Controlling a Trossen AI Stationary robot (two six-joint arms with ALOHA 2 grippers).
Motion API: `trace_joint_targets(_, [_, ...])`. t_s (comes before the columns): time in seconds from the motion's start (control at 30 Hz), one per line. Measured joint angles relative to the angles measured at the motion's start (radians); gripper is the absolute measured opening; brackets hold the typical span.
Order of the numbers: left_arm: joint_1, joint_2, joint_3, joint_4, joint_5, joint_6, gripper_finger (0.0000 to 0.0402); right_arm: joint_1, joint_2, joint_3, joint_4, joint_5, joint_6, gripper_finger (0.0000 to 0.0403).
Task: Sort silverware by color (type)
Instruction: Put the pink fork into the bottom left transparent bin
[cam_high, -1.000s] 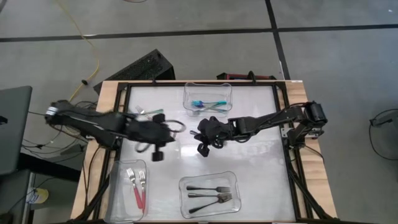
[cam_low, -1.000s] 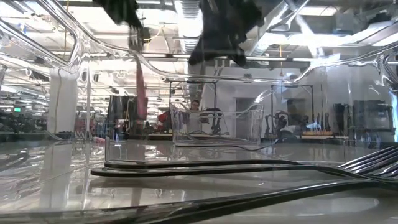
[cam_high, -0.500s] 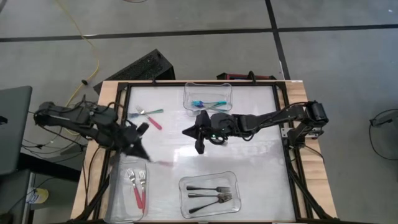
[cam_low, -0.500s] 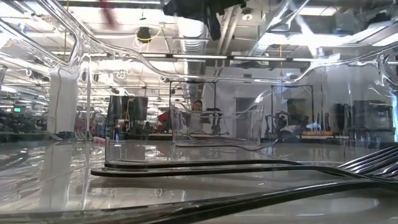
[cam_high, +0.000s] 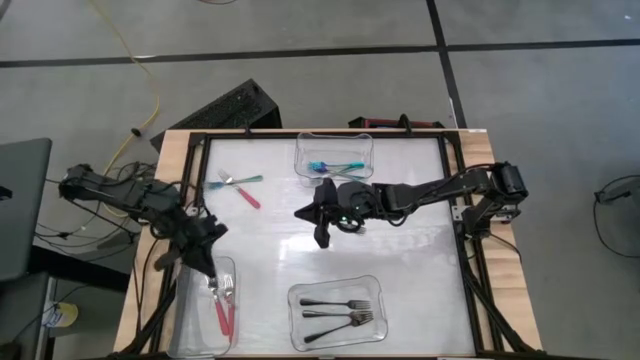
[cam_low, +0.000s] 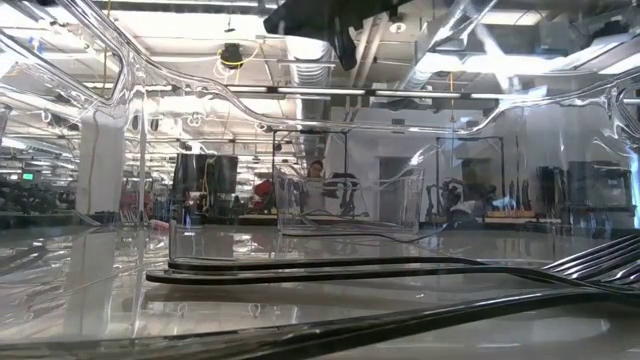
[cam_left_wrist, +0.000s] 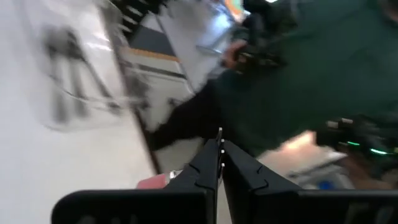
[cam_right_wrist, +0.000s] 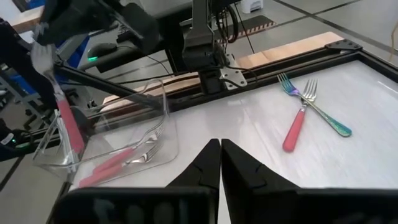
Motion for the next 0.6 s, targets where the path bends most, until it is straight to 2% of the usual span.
trace_joint_targets(0.1, [-0.015, -0.018, 0.0, 0.01, 0.042, -0.064, 0.0, 0.0, 0.0, 0.0, 0.0, 0.0, 0.0, 0.0039])
trace_joint_targets(0.27, [-0.034, -0.038, 0.0, 0.038, 0.038, -0.082, 0.0, 0.0, 0.0, 0.0, 0.0, 0.0, 0.035, 0.0039])
trace_joint_targets(0.37, [-0.057, -0.034, -0.001, 0.003, 0.033, -0.143, 0.0, 0.003, 0.0, 0.0, -0.002, -0.002, 0.046, 0.0039])
trace_joint_targets(0.6, [-0.176, -0.036, -0.094, 0.004, 0.035, -0.423, 0.0, 0.011, 0.0, 0.0, -0.024, -0.028, 0.083, 0.0039])
